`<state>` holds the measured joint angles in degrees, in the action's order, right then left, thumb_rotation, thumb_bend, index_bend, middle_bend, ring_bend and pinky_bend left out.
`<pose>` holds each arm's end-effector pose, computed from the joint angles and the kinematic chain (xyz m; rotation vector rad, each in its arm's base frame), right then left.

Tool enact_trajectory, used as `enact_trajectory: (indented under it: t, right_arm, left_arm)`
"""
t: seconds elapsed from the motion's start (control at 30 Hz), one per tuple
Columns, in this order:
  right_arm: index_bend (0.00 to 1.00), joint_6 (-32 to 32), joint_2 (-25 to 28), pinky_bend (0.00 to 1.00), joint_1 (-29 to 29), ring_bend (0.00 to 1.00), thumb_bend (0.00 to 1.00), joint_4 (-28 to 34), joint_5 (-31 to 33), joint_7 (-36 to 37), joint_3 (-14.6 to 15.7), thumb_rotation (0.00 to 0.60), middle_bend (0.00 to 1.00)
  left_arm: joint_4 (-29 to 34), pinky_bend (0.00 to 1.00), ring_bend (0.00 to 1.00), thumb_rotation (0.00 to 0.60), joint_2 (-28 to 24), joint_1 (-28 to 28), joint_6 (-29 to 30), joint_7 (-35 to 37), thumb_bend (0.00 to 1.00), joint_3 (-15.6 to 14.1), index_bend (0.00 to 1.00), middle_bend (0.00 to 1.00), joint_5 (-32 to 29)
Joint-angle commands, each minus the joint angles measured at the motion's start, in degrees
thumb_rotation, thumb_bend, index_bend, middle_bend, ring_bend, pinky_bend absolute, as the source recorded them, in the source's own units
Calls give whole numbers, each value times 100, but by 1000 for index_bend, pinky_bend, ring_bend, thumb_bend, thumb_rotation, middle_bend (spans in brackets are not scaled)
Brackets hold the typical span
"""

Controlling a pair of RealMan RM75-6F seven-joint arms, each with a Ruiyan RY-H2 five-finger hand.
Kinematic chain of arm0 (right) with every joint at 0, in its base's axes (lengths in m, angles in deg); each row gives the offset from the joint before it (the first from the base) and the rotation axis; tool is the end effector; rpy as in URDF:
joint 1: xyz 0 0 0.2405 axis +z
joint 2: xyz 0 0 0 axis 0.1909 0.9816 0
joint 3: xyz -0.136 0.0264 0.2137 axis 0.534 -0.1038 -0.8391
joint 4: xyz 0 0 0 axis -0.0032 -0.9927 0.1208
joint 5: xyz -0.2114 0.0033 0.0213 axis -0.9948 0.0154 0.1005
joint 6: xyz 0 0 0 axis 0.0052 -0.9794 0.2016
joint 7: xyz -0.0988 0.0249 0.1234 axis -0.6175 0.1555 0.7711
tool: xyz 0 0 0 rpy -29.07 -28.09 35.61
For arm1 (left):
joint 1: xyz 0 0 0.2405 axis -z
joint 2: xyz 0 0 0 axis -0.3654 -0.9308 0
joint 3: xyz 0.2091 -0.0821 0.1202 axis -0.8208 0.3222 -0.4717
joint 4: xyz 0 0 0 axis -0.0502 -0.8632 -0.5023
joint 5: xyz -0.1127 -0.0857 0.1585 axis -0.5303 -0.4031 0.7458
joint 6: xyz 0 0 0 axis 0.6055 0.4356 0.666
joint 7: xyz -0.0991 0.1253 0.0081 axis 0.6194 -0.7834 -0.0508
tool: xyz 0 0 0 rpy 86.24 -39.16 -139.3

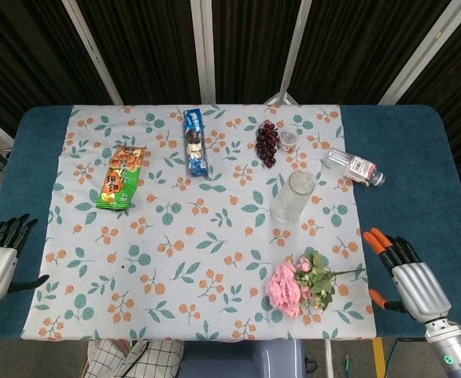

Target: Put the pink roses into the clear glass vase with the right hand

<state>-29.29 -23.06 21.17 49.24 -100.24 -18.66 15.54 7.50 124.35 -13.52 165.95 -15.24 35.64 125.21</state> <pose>-0.2698 -0.1930 0.1381 1.6967 -1.0516 0.9279 -0.3111 0.2044 0.1431 -1.4875 -0.9210 -0.7621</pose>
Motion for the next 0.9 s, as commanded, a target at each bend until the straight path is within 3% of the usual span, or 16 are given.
enact_trajectory:
  t: [0.03, 0.37, 0.9]
  right_arm:
    - [0, 260, 20, 0, 100, 0, 314, 149, -132, 66, 171, 600, 0]
    - [0, 995, -440, 0, 414, 0, 314, 165, -14, -170, 241, 600, 0]
    - [0, 1753, -1355, 0, 899, 0, 315, -215, 713, -754, -61, 600, 0]
  left_arm:
    - [8, 0, 0, 600, 3, 5, -2, -3, 0, -3, 0, 0, 12]
    - [40, 0, 0, 600, -8, 10, -5, 19, 0, -6, 0, 0, 25]
    - [15, 0, 0, 600, -92, 10, -77, 232, 0, -13, 0, 0, -22]
